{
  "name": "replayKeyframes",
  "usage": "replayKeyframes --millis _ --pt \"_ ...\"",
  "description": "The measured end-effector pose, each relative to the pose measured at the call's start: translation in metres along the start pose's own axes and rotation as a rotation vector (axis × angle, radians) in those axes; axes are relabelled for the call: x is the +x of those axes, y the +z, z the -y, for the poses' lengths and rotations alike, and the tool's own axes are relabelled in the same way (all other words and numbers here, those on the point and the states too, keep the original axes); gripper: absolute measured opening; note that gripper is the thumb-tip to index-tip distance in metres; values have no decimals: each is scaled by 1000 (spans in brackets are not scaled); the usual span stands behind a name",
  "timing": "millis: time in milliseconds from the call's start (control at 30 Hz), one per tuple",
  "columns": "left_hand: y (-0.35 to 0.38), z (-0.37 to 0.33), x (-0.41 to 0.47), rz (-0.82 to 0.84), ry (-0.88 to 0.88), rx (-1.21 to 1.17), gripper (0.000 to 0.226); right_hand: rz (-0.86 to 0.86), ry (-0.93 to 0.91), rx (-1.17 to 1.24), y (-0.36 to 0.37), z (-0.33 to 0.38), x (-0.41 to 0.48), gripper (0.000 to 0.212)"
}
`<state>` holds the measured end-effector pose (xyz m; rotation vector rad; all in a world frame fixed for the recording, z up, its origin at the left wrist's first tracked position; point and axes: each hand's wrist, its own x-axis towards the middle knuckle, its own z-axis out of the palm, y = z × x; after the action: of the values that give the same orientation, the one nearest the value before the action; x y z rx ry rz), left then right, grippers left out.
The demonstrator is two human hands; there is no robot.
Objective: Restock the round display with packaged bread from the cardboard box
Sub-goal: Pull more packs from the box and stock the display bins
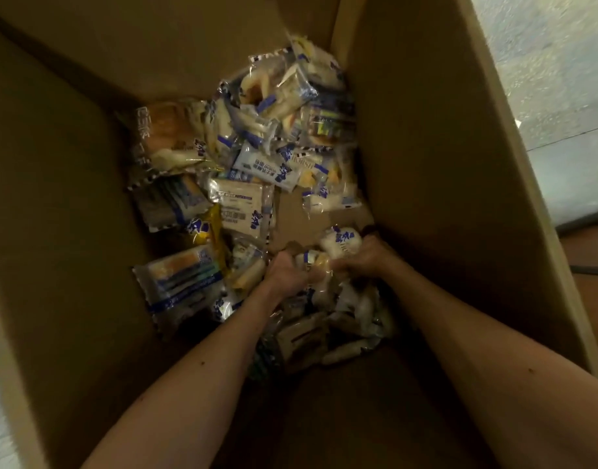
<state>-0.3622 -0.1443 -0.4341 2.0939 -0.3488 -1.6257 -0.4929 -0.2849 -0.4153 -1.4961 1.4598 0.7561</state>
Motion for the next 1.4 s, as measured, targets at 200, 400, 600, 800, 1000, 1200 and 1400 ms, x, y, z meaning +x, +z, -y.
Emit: replayKeyframes --millis 200,400,600,800,1000,1200,1400 --pt "-10 -2 -23 189 52 -77 37 113 -49 80 -14 1 -30 55" --pt "-21 9 -53 286 54 0 46 113 -28 13 -13 -1 -45 74" --pt "-10 39 -67 267 89 519 97 103 -31 -162 -12 1 -50 76" --pt "-20 33 -84 152 76 501 64 118 -121 -110 -20 -4 -62 45" --pt "-60 -17 -112 97 95 359 55 9 -216 -43 -43 6 -91 57" --pt "-110 -68 -167 69 183 360 38 -103 -311 -67 -69 21 -155 69" --pt "-160 -118 -248 -9 347 512 46 -232 -368 -13 -86 29 -256 50"
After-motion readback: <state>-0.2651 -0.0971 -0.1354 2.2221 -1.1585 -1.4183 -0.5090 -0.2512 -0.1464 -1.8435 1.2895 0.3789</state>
